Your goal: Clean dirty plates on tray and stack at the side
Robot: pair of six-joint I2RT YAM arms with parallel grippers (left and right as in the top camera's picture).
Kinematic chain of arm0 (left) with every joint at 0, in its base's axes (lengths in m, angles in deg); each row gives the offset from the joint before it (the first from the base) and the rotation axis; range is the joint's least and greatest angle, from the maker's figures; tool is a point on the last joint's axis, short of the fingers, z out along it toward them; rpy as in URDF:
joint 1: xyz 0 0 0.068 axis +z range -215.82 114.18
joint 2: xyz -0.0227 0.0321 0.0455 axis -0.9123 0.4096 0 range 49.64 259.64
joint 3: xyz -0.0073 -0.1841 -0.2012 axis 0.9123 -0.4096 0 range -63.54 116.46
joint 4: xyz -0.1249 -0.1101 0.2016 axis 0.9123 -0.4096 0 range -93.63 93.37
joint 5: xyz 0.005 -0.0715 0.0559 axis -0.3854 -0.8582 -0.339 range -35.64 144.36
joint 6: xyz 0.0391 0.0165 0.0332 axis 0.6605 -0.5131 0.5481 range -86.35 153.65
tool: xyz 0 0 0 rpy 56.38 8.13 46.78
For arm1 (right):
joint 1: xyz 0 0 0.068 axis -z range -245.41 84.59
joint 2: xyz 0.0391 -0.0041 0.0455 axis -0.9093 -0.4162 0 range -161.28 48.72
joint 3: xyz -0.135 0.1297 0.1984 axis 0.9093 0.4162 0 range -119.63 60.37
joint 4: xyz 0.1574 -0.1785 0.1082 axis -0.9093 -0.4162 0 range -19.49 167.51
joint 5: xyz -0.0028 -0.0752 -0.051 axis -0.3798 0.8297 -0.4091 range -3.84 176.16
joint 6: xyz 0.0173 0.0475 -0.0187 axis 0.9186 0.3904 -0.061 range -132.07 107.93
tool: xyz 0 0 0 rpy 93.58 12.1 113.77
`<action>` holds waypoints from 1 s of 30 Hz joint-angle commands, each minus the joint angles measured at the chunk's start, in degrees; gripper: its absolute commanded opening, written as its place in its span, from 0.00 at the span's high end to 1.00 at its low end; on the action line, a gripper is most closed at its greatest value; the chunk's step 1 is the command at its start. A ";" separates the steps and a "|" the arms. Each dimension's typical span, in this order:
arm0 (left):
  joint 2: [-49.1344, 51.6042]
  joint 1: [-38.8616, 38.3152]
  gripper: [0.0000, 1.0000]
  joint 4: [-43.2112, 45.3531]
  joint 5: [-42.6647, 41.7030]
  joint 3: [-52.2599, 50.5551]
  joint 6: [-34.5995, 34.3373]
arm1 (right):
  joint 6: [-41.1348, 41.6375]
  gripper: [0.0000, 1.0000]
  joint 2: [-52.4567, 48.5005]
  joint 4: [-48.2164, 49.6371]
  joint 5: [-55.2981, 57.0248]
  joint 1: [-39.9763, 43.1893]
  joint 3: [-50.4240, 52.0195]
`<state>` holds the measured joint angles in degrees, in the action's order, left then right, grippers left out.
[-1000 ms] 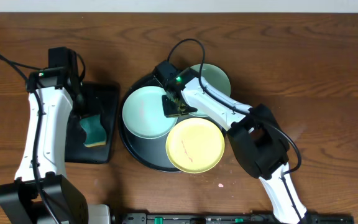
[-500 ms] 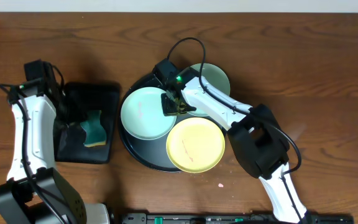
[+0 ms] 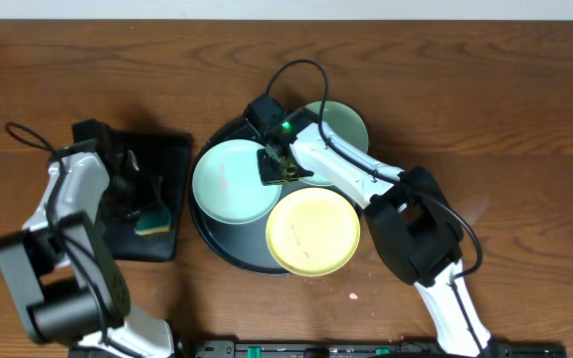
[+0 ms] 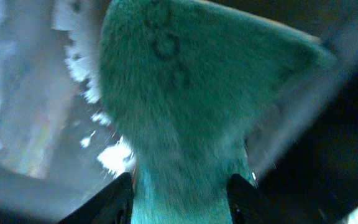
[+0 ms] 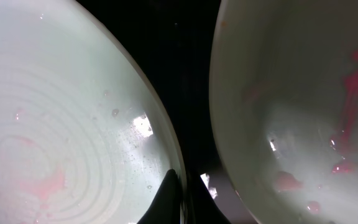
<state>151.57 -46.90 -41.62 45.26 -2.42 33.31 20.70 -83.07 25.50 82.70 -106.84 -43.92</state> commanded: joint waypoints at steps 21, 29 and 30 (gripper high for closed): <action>-13.11 -5.25 0.93 -2.27 -0.70 7.21 -1.46 | -3.08 0.99 -1.11 -1.05 -1.55 -0.02 0.00; -11.32 -16.70 0.93 0.28 -0.96 6.58 -5.95 | -3.10 0.99 -1.11 -1.77 -2.01 0.13 0.07; -10.12 -18.03 0.92 1.16 -0.96 6.58 -6.71 | -3.10 0.99 -1.11 -1.77 -2.01 0.13 0.09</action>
<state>138.31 -61.70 -41.60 44.19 4.42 29.81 19.09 -83.07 24.75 81.06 -106.55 -43.92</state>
